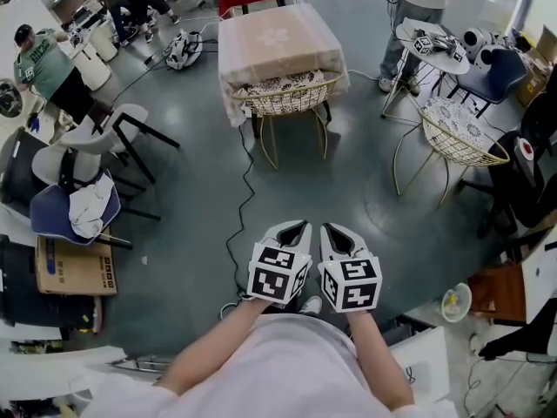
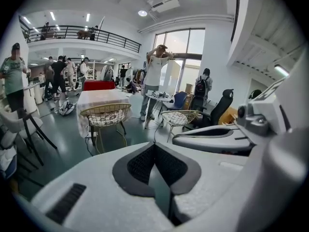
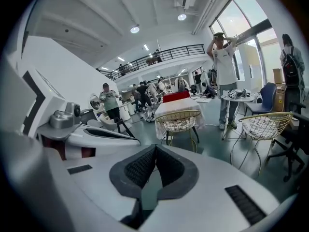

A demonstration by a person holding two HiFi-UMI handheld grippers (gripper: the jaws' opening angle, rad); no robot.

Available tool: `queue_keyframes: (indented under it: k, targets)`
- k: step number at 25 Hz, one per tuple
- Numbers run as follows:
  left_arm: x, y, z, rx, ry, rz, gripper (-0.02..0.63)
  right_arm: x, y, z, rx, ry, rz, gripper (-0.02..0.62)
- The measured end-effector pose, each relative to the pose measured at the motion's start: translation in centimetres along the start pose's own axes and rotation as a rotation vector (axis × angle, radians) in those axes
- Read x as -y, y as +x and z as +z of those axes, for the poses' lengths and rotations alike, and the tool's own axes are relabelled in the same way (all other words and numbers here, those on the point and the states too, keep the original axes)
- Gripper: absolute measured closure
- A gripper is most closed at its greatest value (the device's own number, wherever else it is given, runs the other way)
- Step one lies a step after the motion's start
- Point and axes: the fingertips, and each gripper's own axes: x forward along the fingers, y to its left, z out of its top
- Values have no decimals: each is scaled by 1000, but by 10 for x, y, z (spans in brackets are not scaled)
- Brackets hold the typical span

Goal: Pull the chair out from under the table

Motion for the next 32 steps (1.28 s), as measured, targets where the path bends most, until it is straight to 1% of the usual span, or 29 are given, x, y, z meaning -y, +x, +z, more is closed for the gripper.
queue_keyframes:
  k: [6,9,18,22,26,32]
  targets:
    - [-7,16,9,7,-6,3,601,8,14,8,-4,-17,10,592]
    - [-18,25,15,9,-20,6,602,10,28,14,-9,-25,17,592]
    - [-61,59,43,8,-22,14,601,21,81,41,-27,-43,19,592]
    - [-78,76,59,-1,-24,-6,601,30,103,56,-42,-38,1,592]
    - [-96,92,73,-8,-9,-34,601,36,125,72,-46,-29,-19,592]
    - [-126,114,94,-5,-9,-57,601,45,162,91,-64,-31,-50,592]
